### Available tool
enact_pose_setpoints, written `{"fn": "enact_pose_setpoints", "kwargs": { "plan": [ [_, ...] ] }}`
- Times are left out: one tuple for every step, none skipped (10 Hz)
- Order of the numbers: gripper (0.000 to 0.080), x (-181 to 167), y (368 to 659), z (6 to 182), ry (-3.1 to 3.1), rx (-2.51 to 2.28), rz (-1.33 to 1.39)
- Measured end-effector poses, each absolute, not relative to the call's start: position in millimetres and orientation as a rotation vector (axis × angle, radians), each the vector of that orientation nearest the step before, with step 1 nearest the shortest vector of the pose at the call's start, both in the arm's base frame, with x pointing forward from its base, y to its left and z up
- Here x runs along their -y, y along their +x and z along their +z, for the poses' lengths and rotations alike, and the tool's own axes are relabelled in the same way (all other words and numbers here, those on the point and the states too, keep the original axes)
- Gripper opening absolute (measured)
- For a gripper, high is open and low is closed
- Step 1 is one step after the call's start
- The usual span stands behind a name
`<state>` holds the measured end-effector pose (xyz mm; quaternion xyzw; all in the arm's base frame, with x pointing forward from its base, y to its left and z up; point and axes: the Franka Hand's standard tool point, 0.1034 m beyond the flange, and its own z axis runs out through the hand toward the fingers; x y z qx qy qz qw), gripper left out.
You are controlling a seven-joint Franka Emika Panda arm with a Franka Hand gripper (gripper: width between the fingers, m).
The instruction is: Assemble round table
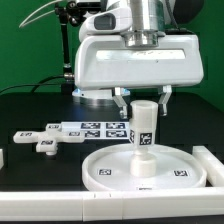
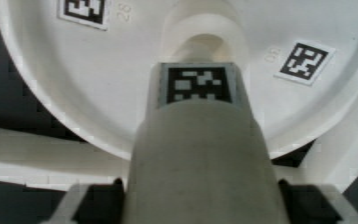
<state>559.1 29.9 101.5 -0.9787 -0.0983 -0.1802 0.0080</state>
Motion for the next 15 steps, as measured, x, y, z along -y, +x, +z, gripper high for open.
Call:
{"fn": "enact_pose_setpoints", "kwargs": {
  "plan": [
    [0.0409, -31.3, 558.9, 101.4, -3.058, 0.311, -0.562],
    [0.0409, -31.8, 558.8, 101.6, -3.058, 0.312, -0.561],
    [0.0409, -32.2, 558.1, 101.6, -3.058, 0.314, -0.560],
    [0.0409, -32.0, 556.2, 100.3, -3.059, 0.313, -0.555],
    [0.0409, -32.2, 553.3, 98.3, -3.060, 0.315, -0.549],
    [0.0409, -32.3, 551.7, 96.8, -3.060, 0.315, -0.544],
    [0.0409, -32.6, 551.2, 95.7, -3.061, 0.316, -0.542],
    [0.0409, -32.7, 550.8, 93.9, -3.061, 0.316, -0.540],
    [0.0409, -33.3, 549.6, 91.0, -3.061, 0.318, -0.533],
    [0.0409, -32.9, 548.8, 88.3, -3.063, 0.317, -0.529],
    [0.0409, -32.6, 547.9, 85.6, -3.064, 0.317, -0.522],
    [0.0409, -32.6, 546.9, 82.9, -3.064, 0.317, -0.515],
    [0.0409, -32.5, 546.8, 81.4, -3.065, 0.316, -0.515],
    [0.0409, -32.0, 547.7, 80.9, -3.065, 0.316, -0.529],
    [0.0409, -31.6, 548.7, 81.1, -3.066, 0.315, -0.541]
  ]
}}
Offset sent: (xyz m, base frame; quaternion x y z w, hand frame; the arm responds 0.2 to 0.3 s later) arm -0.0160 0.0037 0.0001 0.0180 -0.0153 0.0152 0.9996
